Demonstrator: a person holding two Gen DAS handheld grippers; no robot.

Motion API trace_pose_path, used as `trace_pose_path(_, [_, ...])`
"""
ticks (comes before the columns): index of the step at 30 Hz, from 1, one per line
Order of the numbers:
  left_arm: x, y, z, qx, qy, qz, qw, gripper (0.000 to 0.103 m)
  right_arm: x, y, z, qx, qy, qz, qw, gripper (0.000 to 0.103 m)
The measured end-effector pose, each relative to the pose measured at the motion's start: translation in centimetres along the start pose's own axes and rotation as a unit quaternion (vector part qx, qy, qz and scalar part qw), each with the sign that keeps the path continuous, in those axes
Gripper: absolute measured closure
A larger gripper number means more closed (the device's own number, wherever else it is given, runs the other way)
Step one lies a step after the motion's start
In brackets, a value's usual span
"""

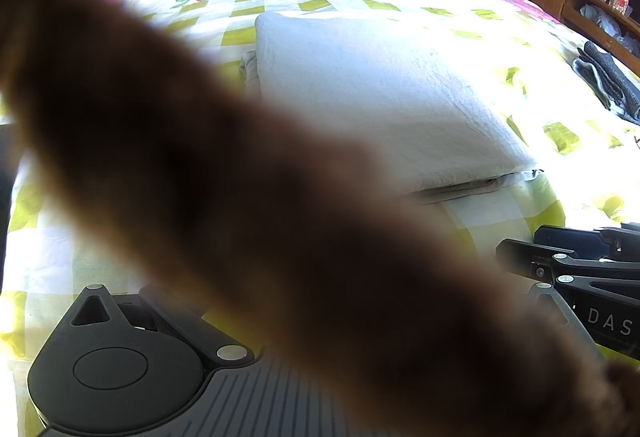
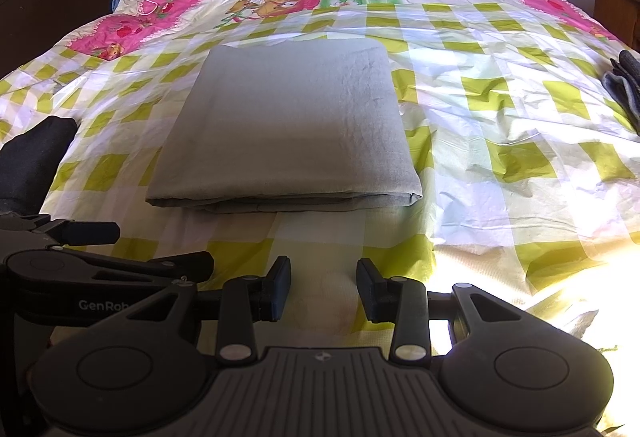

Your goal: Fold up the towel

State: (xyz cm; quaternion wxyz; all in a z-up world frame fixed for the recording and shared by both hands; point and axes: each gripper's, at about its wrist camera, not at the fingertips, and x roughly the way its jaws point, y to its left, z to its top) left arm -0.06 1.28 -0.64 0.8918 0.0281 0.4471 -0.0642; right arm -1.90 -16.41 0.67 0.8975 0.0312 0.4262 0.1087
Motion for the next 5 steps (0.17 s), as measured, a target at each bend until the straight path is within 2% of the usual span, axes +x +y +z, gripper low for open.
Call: trace_pose_path(5, [-0.08,-0.03,0.01,0.0,-0.005,0.0,1.0,0.001,-0.11,0.08,0.14,0.004,0.004,-0.005,1.0,0.054])
